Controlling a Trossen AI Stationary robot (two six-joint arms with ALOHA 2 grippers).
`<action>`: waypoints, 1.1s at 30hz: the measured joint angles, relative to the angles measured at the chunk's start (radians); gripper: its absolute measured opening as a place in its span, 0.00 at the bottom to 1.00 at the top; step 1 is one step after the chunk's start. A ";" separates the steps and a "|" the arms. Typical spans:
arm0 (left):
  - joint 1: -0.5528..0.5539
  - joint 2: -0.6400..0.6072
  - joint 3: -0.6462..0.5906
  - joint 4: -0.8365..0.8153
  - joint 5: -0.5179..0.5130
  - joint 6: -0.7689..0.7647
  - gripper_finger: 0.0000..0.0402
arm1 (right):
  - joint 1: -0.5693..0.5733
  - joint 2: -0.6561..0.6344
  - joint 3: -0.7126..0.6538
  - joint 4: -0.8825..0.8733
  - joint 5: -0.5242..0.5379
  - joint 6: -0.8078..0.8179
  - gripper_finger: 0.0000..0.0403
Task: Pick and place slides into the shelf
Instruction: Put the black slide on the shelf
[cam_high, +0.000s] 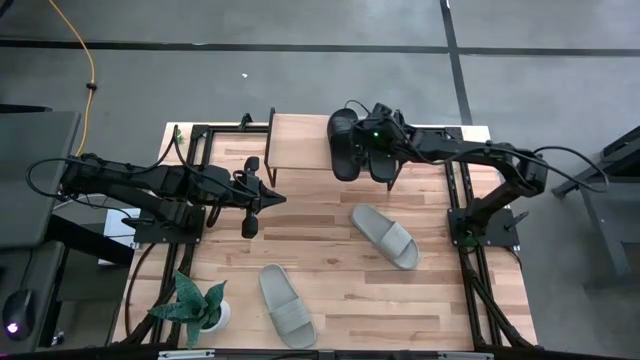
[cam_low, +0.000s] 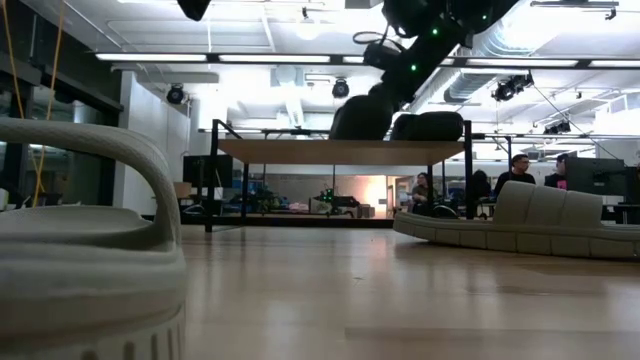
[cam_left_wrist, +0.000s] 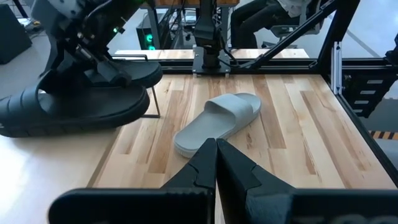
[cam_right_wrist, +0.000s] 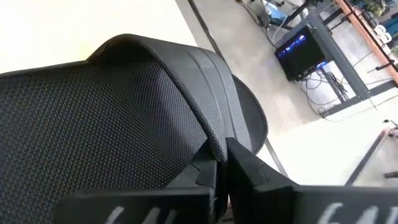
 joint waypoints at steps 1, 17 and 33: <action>0.000 0.000 0.000 0.000 0.000 0.000 0.00 | -0.003 0.004 0.000 0.004 0.001 -0.001 0.00; 0.000 0.000 0.000 -0.001 0.000 0.000 0.00 | -0.020 0.009 0.004 -0.046 0.012 -0.030 0.00; 0.000 0.000 0.000 -0.001 -0.001 0.000 0.00 | -0.020 0.009 0.003 -0.072 0.047 -0.070 0.00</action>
